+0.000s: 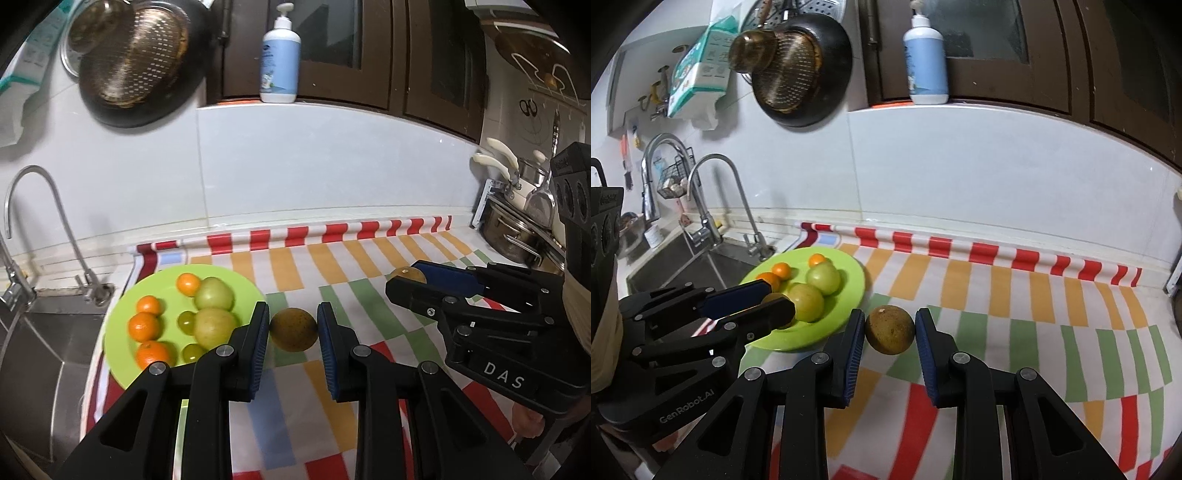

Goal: Organize fruits
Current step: 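Carry both small yellow fruits onto the green plate and release them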

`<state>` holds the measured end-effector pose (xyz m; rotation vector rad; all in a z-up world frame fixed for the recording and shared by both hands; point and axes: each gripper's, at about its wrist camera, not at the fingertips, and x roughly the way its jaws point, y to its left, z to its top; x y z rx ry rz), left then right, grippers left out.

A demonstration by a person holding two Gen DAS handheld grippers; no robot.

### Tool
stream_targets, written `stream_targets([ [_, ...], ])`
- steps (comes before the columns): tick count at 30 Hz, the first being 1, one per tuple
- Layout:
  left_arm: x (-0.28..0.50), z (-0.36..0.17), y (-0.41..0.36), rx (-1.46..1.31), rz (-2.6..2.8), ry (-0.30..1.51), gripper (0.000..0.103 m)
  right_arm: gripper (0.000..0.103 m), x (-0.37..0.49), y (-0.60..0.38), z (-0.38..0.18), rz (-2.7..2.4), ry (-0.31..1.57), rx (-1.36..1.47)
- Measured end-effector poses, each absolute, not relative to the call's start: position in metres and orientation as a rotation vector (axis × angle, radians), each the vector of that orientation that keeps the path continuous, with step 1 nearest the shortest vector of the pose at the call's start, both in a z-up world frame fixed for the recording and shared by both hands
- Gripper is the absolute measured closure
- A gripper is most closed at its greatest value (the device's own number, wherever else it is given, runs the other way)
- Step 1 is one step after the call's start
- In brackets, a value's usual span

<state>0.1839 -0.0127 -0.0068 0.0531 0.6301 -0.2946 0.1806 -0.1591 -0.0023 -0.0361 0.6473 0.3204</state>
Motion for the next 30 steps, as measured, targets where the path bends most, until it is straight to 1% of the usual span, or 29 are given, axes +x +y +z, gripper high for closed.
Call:
stream_targets([
  [16, 0.172, 0.004, 0.055, 0.078, -0.242, 0.609, 0.076, 0.073, 0.171, -0.092, 0.006, 0.371, 0.622, -0.045],
  [30, 0.206, -0.009, 0.101, 0.074, -0.205, 0.635, 0.076, 0.073, 0.207, -0.04, -0.002, 0.417, 0.646, -0.074],
])
